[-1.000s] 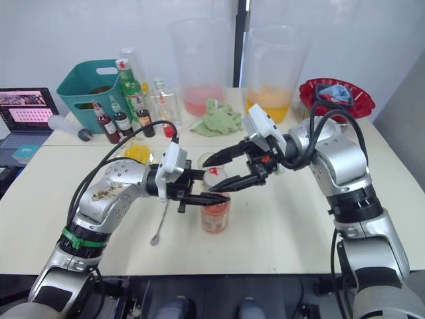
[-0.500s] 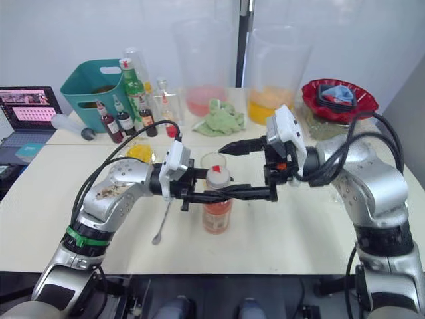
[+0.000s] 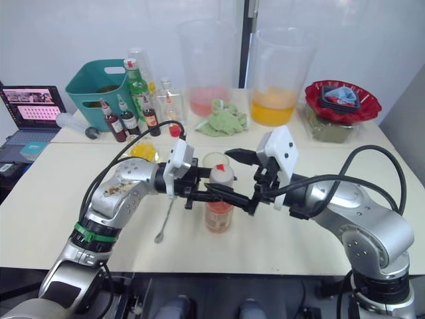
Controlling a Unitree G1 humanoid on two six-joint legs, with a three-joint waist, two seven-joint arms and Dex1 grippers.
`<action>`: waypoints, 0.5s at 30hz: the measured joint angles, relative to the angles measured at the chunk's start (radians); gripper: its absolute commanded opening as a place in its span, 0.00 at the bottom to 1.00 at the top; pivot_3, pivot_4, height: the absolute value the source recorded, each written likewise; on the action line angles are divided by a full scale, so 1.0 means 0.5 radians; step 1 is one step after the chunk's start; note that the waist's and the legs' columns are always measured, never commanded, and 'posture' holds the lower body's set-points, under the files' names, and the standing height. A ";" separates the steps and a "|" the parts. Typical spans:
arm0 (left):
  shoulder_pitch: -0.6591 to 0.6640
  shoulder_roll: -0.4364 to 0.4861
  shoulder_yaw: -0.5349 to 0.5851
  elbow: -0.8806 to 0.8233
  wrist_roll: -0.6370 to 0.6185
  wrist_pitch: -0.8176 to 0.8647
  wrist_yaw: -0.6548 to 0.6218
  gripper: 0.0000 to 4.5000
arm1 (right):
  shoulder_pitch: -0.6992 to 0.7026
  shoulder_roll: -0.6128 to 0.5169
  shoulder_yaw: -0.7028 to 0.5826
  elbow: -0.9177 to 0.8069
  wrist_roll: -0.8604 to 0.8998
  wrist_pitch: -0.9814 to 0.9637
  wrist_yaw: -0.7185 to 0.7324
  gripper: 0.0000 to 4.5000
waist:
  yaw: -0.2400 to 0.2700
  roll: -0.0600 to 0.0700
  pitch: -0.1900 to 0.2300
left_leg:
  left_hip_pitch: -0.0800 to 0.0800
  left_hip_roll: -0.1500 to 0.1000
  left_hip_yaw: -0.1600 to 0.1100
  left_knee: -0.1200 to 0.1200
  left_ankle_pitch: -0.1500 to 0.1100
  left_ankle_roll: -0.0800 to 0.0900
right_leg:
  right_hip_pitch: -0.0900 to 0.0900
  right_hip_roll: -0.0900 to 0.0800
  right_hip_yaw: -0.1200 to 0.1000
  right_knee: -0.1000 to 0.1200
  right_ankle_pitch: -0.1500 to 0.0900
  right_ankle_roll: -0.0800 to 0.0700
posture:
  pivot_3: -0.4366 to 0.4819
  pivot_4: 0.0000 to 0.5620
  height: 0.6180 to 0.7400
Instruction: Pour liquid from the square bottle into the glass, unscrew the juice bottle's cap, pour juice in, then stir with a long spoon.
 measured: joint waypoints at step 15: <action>0.071 0.065 0.025 -0.105 0.004 -0.009 0.022 0.36 | -0.192 -0.153 0.288 0.413 -0.225 -0.439 0.644 0.37 | -0.021 0.000 0.000 | 0.004 0.000 0.003 0.000 0.000 0.000 | 0.003 0.002 0.000 -0.001 0.000 0.000 | 0.48 0.27 1.00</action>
